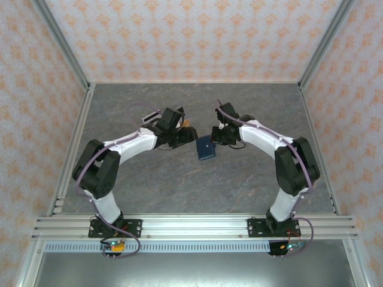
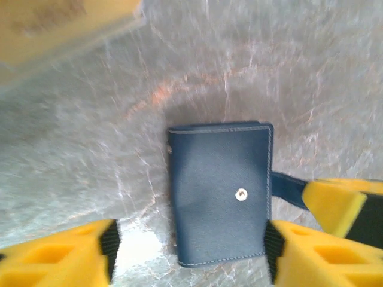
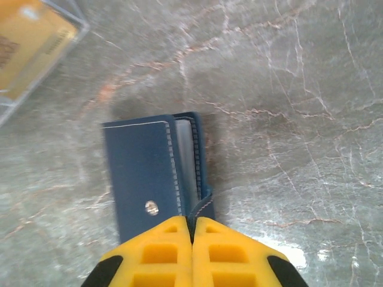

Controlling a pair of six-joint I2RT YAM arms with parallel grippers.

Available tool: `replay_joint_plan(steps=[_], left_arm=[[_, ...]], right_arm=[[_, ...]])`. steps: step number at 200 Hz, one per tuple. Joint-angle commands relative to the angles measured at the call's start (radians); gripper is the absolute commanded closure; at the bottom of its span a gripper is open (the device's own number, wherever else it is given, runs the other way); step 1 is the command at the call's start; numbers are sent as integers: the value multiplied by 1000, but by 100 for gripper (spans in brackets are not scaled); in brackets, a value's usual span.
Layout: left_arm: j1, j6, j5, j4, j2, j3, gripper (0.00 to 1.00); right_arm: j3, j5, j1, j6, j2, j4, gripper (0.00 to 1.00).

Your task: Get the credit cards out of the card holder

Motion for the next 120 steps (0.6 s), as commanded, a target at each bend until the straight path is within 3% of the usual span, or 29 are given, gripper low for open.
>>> replay_joint_plan(steps=[1,60,120], left_arm=[[15,4,-144,-46,-93,-36,24],[49,-54,-249,-5,-242,-164,0],[64,-59,-240,-17,-296,-203,0]], right_arm=[[10,-46,19,-24,-46,6,97],[66,-174,72,-12,-61,59,97],[96,-201,96,3,-37,93,97]])
